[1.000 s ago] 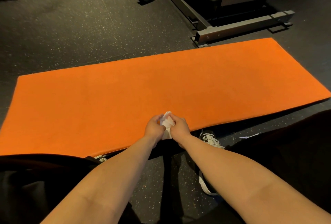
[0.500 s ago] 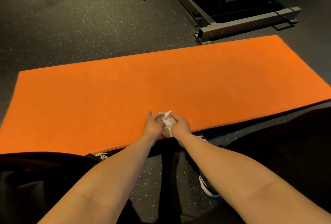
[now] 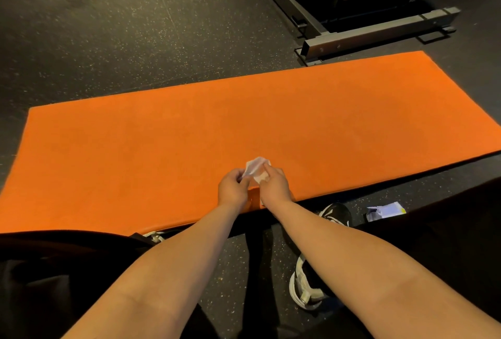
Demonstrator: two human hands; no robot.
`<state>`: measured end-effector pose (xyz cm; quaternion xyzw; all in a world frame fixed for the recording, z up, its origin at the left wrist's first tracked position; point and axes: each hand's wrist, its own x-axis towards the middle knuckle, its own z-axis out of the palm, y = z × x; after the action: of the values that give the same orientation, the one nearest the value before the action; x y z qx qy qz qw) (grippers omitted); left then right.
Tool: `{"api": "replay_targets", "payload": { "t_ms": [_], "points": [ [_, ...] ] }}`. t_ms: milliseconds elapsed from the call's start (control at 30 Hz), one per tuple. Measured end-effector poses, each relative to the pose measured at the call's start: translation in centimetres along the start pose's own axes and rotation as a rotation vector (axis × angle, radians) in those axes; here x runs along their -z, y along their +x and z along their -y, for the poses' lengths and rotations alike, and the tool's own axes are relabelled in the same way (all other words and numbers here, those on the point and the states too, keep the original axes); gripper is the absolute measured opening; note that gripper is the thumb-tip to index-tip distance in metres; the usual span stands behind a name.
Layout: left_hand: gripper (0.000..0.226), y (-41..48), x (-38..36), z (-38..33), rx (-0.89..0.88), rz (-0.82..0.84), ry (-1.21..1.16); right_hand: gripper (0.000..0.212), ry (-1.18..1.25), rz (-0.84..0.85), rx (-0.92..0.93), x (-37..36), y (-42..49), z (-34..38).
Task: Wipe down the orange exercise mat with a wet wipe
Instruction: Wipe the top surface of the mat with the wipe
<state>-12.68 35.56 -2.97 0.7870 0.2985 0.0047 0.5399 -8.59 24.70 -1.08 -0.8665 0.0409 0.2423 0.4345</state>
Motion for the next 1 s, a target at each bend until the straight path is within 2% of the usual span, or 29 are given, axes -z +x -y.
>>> {"api": "replay_targets", "payload": {
  "t_ms": [67, 167, 300, 467, 600, 800, 900, 1000],
  "points": [
    [0.015, 0.3, 0.0, 0.2, 0.009, -0.057, 0.024, 0.054, 0.005, -0.053, -0.022, 0.6, 0.5, -0.1],
    [0.020, 0.8, 0.4, 0.4, 0.072, -0.131, 0.030, 0.048, -0.003, -0.102, -0.082, 1.6, 0.9, -0.6],
    [0.022, 1.0, 0.2, 0.3, 0.049, -0.043, 0.057, 0.034, 0.066, -0.023, -0.088, 1.5, 1.0, -0.7],
    [0.006, 0.8, -0.6, 0.4, 0.013, 0.007, 0.053, 0.021, 0.079, 0.019, -0.124, 1.0, 1.3, -0.7],
    [0.019, 1.1, -0.6, 0.9, -0.007, 0.029, 0.067, 0.023, 0.067, 0.007, -0.113, 0.8, 1.6, -0.9],
    [0.014, 1.6, -0.5, 1.3, -0.062, 0.003, 0.072, 0.032, 0.250, 0.013, -0.196, 0.8, 1.9, -1.2],
    [0.021, 1.8, -0.7, 0.8, -0.134, 0.043, 0.061, 0.042, 0.292, -0.019, -0.239, 1.1, 2.6, -1.1],
    [0.027, 1.8, -0.9, 0.6, -0.138, 0.076, 0.065, 0.050, 0.300, 0.013, -0.189, 1.0, 2.9, -0.6]
  ]
}}
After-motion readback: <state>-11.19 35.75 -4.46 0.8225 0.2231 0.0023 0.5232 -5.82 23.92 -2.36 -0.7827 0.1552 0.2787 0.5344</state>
